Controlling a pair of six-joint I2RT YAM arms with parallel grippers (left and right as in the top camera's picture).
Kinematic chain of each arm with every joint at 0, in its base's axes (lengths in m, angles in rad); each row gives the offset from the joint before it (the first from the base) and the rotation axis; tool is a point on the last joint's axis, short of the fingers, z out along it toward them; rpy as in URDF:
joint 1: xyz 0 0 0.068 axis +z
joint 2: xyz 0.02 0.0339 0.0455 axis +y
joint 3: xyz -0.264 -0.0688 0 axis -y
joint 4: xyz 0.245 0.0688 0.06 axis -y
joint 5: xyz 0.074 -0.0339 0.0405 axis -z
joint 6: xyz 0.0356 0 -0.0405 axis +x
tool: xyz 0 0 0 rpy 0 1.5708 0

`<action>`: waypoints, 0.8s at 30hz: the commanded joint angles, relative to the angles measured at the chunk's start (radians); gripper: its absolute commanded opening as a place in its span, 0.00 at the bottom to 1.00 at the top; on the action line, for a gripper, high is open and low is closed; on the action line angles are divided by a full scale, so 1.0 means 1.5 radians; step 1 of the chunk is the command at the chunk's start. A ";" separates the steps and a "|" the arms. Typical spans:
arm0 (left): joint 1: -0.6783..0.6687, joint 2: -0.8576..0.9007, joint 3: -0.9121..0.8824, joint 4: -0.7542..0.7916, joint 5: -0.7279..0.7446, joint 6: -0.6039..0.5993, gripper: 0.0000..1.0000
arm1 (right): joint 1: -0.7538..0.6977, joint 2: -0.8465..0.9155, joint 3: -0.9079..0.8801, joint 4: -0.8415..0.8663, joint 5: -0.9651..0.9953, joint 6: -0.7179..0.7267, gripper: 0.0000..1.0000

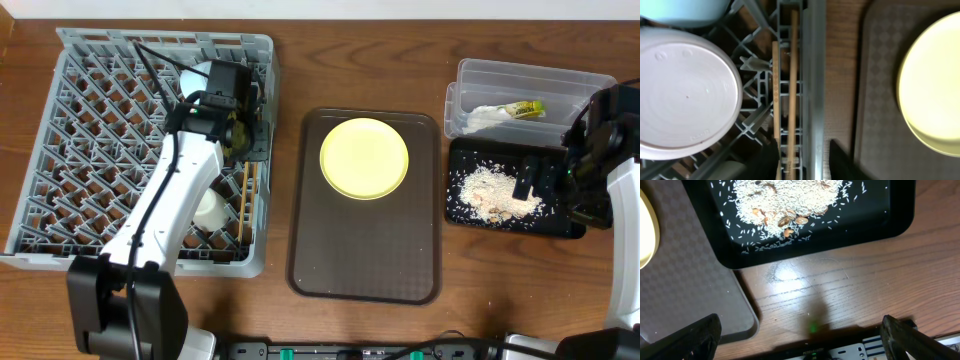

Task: Sort waste into correct bins and load items into the dishwasher
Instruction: 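Carry the second chopstick with the left gripper into the rack, then reach the left gripper to the yellow plate edge and grasp it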

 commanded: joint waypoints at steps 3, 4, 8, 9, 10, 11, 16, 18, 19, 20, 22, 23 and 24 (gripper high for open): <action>-0.005 -0.014 0.003 -0.003 -0.005 0.003 0.49 | -0.004 -0.011 0.010 0.000 0.004 0.007 0.99; -0.010 -0.020 0.003 -0.003 -0.001 0.003 0.52 | -0.004 -0.011 0.010 0.000 0.004 0.007 0.99; -0.065 -0.046 0.003 0.004 0.020 0.003 0.64 | -0.004 -0.010 0.010 0.002 0.004 0.007 0.99; -0.083 -0.046 0.003 0.009 0.020 0.003 0.66 | -0.004 -0.011 0.010 0.002 0.004 0.007 0.99; -0.106 -0.046 0.003 0.018 0.020 0.004 0.68 | -0.004 -0.011 0.010 0.002 0.004 0.007 0.99; -0.125 -0.043 0.003 0.026 0.020 0.007 0.68 | -0.004 -0.011 0.010 0.002 0.004 0.007 0.99; -0.238 -0.010 0.003 0.086 0.020 0.049 0.69 | -0.004 -0.011 0.010 0.001 0.004 0.007 0.99; -0.275 0.014 0.003 0.113 0.020 0.066 0.70 | -0.004 -0.011 0.010 0.001 0.004 0.007 0.99; -0.294 0.030 0.003 0.127 0.020 0.079 0.70 | -0.004 -0.011 0.010 0.001 0.004 0.007 0.99; -0.310 0.045 0.003 0.140 0.020 0.092 0.70 | -0.004 -0.010 0.010 0.001 0.004 0.007 0.99; -0.335 0.074 0.003 0.163 0.017 0.113 0.70 | -0.004 -0.011 0.010 0.001 0.004 0.007 0.99; -0.348 0.092 0.003 0.175 0.008 0.123 0.70 | -0.004 -0.011 0.010 0.001 0.004 0.007 0.99; -0.364 0.119 0.003 0.194 -0.021 0.126 0.70 | -0.004 -0.011 0.010 0.001 0.004 0.007 0.99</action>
